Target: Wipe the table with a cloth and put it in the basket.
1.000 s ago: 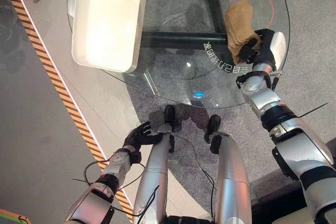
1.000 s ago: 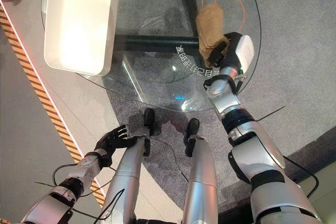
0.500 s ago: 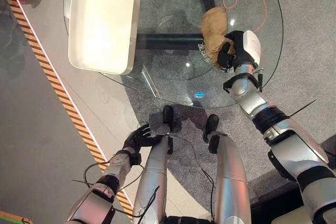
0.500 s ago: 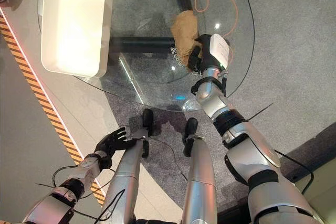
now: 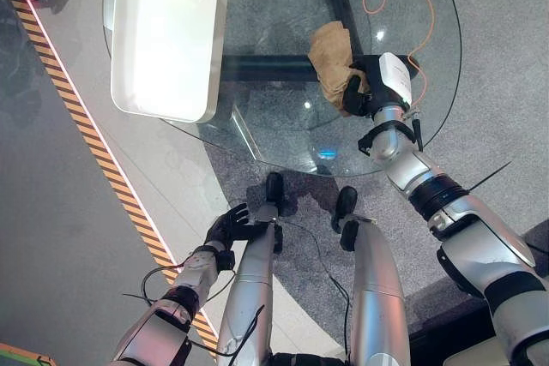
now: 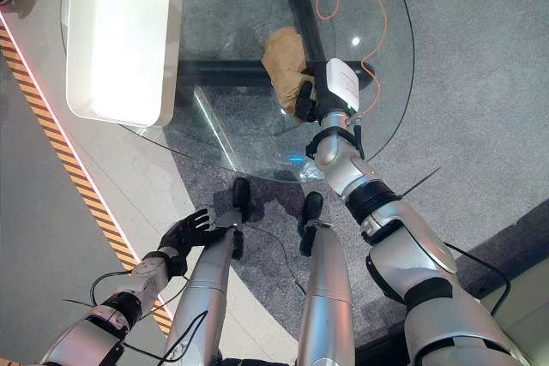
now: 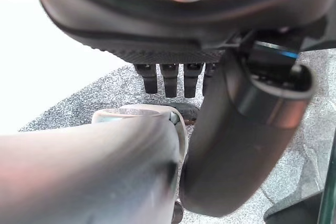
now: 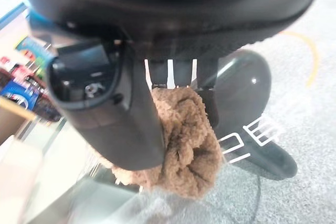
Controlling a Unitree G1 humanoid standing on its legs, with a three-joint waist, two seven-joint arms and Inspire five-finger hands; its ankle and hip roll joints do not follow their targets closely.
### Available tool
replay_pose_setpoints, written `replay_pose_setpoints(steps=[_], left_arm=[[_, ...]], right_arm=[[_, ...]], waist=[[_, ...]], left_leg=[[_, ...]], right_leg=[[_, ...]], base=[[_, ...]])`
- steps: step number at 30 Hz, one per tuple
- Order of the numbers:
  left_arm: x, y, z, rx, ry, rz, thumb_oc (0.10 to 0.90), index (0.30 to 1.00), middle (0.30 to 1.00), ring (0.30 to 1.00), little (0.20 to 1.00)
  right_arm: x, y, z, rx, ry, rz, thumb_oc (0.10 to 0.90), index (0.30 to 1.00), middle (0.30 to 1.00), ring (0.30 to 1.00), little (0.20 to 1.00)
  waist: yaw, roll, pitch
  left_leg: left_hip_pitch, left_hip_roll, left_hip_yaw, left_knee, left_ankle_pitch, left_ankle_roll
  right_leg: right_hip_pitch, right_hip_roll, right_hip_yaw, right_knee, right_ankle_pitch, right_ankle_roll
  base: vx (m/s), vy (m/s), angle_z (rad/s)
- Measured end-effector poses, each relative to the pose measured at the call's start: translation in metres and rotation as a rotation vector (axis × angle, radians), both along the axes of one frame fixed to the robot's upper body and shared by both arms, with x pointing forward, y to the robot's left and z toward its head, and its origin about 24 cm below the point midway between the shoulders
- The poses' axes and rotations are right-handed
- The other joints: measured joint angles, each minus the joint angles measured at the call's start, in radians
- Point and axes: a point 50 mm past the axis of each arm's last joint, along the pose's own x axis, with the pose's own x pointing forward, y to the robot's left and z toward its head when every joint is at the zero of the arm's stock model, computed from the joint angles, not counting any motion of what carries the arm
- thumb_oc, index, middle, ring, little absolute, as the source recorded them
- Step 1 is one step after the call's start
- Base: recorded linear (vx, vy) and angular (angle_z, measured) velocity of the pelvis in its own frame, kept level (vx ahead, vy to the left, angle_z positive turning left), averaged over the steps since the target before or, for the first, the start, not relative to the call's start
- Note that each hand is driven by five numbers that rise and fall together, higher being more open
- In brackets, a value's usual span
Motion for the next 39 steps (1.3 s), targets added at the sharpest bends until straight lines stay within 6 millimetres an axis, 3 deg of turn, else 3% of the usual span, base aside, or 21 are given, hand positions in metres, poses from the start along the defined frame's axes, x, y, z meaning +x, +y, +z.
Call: replay_pose_setpoints(steps=[13,18,28,31,34,39], left_arm=[[0.001,-0.003,0.001,-0.002,0.016,-0.003,0.8,0.9,0.9,0.9,0.9],[0.003,-0.004,0.003,-0.003,0.006,-0.007,0.8,0.9,0.9,0.9,0.9],[0.003,-0.003,0.003,-0.002,0.002,0.011,0.8,0.9,0.9,0.9,0.9],[0.005,0.0,0.006,-0.026,-0.025,0.131,0.8,0.9,0.9,0.9,0.9],[0.01,0.013,0.015,-0.116,-0.091,0.377,0.8,0.9,0.9,0.9,0.9],[0.018,0.041,0.042,-0.192,-0.246,0.724,0.8,0.9,0.9,0.9,0.9]], right_arm=[[-0.016,0.049,-0.036,-0.113,0.202,0.287,0.1,0.3,0.3,0.3,0.2],[-0.022,0.056,-0.049,-0.163,0.255,0.342,0.1,0.3,0.3,0.3,0.2],[-0.022,0.057,-0.049,-0.164,0.258,0.345,0.1,0.3,0.3,0.3,0.2],[-0.022,0.055,-0.05,-0.149,0.242,0.326,0.1,0.3,0.3,0.3,0.2],[-0.021,0.052,-0.052,-0.099,0.23,0.291,0.1,0.3,0.3,0.3,0.2],[-0.018,0.04,-0.055,0.079,0.202,0.195,0.1,0.3,0.3,0.3,0.2]], waist=[[0.015,0.0,0.0],[0.024,0.0,0.0],[0.024,0.0,0.0],[0.024,0.0,0.0],[0.024,0.0,0.0],[0.032,0.0,0.0]], left_leg=[[0.001,0.0,-0.001,0.0,0.003,-0.002],[0.002,-0.001,-0.002,-0.003,0.004,-0.001],[0.001,-0.002,-0.003,-0.004,0.005,-0.001],[0.001,-0.004,-0.004,-0.001,0.005,-0.001],[0.002,-0.007,-0.005,0.002,0.005,-0.001],[0.002,-0.008,-0.01,0.013,0.005,-0.001]], right_leg=[[0.0,-0.002,-0.002,0.007,-0.002,-0.004],[0.0,-0.003,-0.003,0.007,-0.003,-0.005],[0.0,-0.005,-0.005,0.009,-0.003,-0.005],[0.0,-0.006,-0.005,0.013,-0.003,-0.004],[0.0,-0.01,-0.004,0.023,-0.006,-0.005],[0.002,-0.011,-0.006,0.036,-0.01,-0.006]], base=[[0.0,0.0,0.0],[0.0,0.0,0.0],[0.0,0.0,0.0],[0.0,0.0,0.0],[0.01,-0.014,0.03],[0.01,-0.02,0.01]])
